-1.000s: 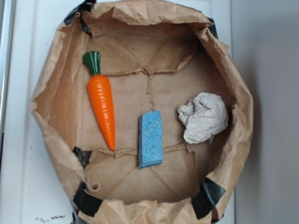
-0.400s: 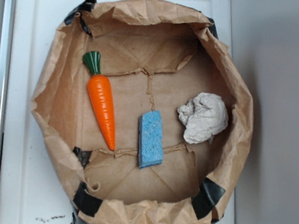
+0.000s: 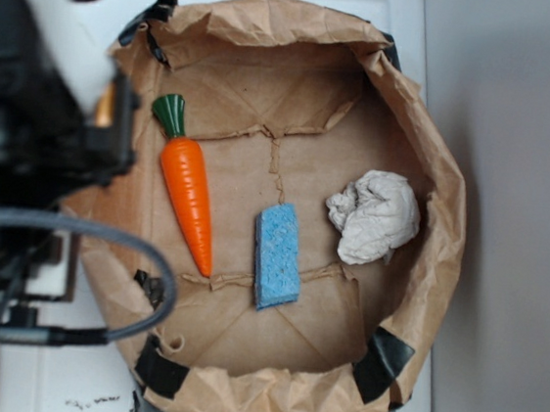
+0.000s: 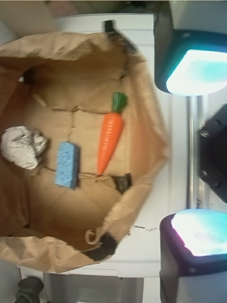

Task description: Grab the carrot.

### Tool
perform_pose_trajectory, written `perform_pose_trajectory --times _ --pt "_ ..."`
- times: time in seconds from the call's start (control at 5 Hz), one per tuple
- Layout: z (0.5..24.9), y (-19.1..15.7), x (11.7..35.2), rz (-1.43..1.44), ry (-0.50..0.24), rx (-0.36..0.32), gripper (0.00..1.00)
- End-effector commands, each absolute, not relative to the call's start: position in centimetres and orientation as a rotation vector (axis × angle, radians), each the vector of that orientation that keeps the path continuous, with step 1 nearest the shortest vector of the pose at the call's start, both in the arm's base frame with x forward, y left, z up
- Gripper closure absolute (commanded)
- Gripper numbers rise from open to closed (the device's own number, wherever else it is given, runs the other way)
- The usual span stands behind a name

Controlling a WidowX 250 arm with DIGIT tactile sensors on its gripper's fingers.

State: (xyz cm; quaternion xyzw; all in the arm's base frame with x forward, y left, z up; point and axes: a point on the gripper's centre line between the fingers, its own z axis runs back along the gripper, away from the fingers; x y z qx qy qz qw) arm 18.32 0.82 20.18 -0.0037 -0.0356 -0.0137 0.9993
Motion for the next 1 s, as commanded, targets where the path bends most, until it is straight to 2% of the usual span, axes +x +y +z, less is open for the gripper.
perform_pose_trajectory --times 0.0,0.2,0.8 --pt "18.5 3.0 21.8 -0.260 -0.147 -0.070 0.00" --pt "18.4 3.1 23.3 -0.330 -0.150 -0.097 0.00" --pt "18.4 3.1 23.3 -0.330 -0.150 -0.097 0.00"
